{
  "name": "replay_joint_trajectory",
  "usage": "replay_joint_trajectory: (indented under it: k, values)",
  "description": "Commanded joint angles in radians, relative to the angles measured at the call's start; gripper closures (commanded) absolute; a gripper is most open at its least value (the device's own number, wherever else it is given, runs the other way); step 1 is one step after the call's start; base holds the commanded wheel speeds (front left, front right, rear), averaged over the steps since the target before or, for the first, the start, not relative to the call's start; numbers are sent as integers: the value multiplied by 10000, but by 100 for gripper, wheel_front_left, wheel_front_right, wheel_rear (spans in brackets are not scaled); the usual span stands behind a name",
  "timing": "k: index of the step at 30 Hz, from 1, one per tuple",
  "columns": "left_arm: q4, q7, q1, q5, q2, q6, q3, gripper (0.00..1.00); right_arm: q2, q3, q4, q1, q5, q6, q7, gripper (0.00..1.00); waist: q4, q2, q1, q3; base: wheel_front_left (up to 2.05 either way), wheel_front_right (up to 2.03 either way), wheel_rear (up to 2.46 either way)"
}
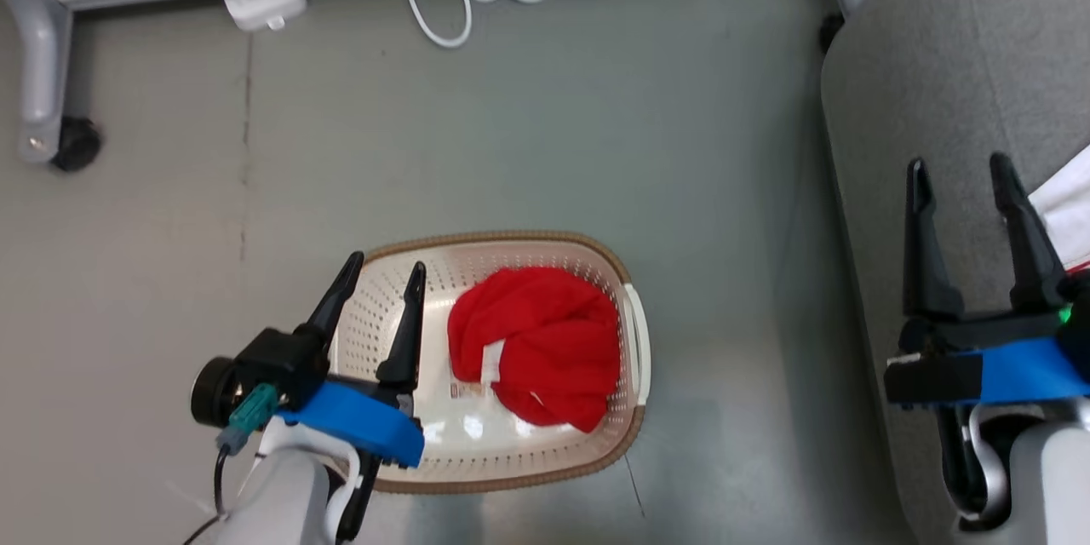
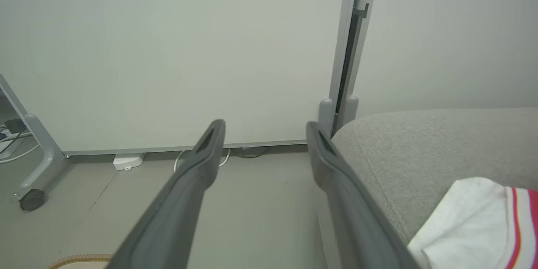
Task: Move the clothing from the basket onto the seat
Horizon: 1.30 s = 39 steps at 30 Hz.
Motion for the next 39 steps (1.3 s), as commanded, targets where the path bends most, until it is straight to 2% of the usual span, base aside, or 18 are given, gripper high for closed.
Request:
replay_joint_trajectory:
  k: [1,4,13,23,31,36,39]
  values:
    - [275,-29,-570,99,104,-43,-219,0,23,126,-136,-496,-175,-10,-65,0,-531,0,-3,1835,0,0,0]
    - [700,-29,-1008,131,258,-41,-514,0,26,343,-244,-949,-201,-9,-130,0,-816,0,-3,2414,0,0,0]
    - [2568,-30,-2862,40,1230,-47,-1571,0,23,1054,-194,-2010,-8,-10,-784,0,-2359,0,-3,4392,0,0,0]
    - [4469,-11,-4043,-240,2531,-47,-2467,0,30,1778,739,-2258,905,-10,-1677,0,-4048,0,-3,5534,0,0,0]
    - [5598,233,-4862,-191,2801,-10,-3267,0,28,1765,1094,-1711,1304,-10,-1997,0,-4122,0,-3,5739,0,0,0]
    - [6203,252,-5408,-81,2715,581,-3248,0,28,1823,1024,-1556,1389,-10,-2055,0,-4042,0,-3,5893,0,0,0]
    - [6492,274,-5609,-59,2642,607,-3316,0,27,1901,1066,-1562,1429,-10,-2087,0,-4004,0,-3,5954,0,0,0]
